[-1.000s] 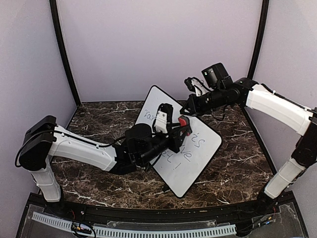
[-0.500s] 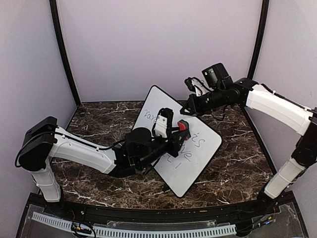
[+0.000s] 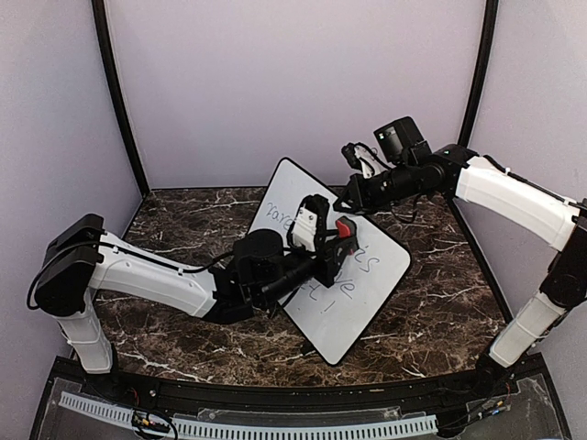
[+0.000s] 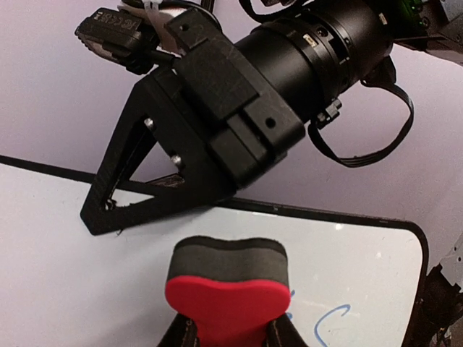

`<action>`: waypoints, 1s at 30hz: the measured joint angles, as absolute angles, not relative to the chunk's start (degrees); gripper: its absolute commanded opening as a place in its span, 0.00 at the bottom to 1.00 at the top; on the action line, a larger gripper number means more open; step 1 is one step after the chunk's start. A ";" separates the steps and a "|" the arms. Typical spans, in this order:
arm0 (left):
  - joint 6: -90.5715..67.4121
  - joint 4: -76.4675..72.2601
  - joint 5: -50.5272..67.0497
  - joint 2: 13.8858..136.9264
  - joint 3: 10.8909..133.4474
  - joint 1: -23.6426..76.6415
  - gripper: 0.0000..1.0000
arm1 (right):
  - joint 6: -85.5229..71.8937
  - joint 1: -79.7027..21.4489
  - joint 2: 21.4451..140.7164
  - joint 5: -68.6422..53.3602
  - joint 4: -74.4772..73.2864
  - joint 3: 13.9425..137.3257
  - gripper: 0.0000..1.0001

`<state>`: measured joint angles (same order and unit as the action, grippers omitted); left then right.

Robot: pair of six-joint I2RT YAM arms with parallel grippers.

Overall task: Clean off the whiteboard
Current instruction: Erase the whiteboard from the whiteboard stand.

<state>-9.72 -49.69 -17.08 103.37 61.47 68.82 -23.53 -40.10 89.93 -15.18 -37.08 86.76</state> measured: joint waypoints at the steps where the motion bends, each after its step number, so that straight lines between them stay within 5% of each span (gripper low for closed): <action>1: -9.63 -50.50 -16.82 103.37 60.45 68.95 0.03 | -23.53 -40.10 89.93 -15.16 -37.10 86.76 0.00; 11: -9.41 -53.52 -15.16 102.52 53.58 69.87 0.02 | -23.46 -40.10 89.93 -15.20 -37.06 86.76 0.00; 30: -4.97 -49.06 -15.05 104.38 63.92 70.04 0.03 | -23.27 -40.07 90.00 -15.33 -36.91 86.76 0.00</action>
<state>-4.97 -49.06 -15.05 104.38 63.92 70.04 -23.27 -40.07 90.00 -15.33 -36.91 86.76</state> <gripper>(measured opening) 0.253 0.036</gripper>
